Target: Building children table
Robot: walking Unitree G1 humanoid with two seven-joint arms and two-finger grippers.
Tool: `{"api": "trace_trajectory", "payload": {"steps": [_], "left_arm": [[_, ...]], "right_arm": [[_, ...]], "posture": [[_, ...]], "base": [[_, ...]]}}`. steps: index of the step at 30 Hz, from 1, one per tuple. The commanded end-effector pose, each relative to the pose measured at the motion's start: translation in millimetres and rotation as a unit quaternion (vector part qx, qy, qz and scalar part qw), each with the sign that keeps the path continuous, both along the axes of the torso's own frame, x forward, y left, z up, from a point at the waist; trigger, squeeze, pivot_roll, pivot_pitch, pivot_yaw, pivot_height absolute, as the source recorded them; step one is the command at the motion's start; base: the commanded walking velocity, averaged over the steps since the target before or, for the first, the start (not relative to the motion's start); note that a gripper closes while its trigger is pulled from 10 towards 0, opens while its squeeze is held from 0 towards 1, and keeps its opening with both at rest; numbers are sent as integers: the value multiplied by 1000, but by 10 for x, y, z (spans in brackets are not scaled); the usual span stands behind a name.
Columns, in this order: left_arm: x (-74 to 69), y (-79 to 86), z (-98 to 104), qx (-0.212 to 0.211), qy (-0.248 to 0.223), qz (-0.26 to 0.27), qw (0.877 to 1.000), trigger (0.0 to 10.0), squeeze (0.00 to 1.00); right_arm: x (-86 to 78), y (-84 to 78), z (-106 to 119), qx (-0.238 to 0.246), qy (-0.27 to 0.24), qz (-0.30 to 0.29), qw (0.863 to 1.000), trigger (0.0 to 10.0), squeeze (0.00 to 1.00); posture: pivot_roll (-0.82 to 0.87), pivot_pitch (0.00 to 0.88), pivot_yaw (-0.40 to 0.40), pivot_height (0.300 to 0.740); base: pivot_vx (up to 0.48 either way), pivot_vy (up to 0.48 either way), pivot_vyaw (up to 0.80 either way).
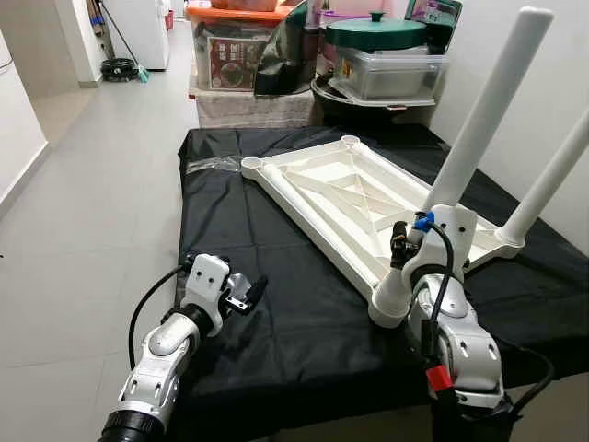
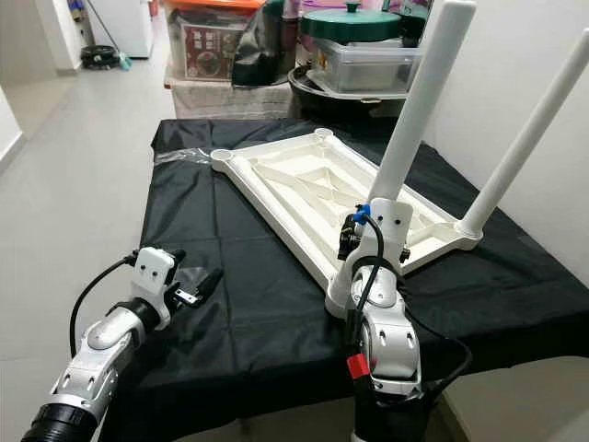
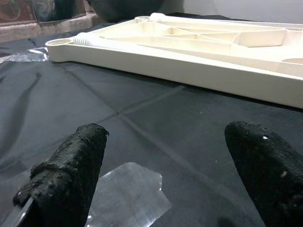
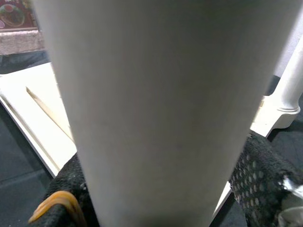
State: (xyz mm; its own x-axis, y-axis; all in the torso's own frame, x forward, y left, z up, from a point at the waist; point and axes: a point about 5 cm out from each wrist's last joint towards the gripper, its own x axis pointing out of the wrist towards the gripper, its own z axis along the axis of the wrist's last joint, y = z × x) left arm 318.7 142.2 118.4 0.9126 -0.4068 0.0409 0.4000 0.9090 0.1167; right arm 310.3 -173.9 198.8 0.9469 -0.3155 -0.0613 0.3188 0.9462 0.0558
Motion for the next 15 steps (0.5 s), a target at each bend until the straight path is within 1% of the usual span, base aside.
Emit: {"api": "trace_trajectory", "payload": {"steps": [1,2,3,4,12,15], "left_arm": [[4,-22,-15,4,1,-6,1000,10000,0],[5,-23,-16,4,2,-6,1000,10000,0],[5,-23,-16,4,2,-6,1000,10000,0],[5,-23,-16,4,1,-6,1000,10000,0],[7,-27,-22,4,2,-7,1000,10000,0],[8,-28,-24,4,2,-8,1000,10000,0]], "right_arm": [[-15,-39,57,3,-8,-6,1000,10000,325],[-16,-33,84,4,-15,-2,1000,10000,400],[-16,-33,84,4,-15,-2,1000,10000,400],[-18,-31,108,2,-18,0,1000,10000,1000],[-42,-74,273,-9,-45,23,999,10000,1000],[-46,-83,287,-12,-47,29,998,10000,1000]], "posture": [[-17,0,-82,740],[-16,0,-82,740],[-16,0,-82,740],[-16,0,-82,740],[-23,0,-78,740],[-23,0,-78,740]], "base": [[0,0,0],[0,0,0],[0,0,0],[0,0,0],[0,0,0],[0,0,0]]}}
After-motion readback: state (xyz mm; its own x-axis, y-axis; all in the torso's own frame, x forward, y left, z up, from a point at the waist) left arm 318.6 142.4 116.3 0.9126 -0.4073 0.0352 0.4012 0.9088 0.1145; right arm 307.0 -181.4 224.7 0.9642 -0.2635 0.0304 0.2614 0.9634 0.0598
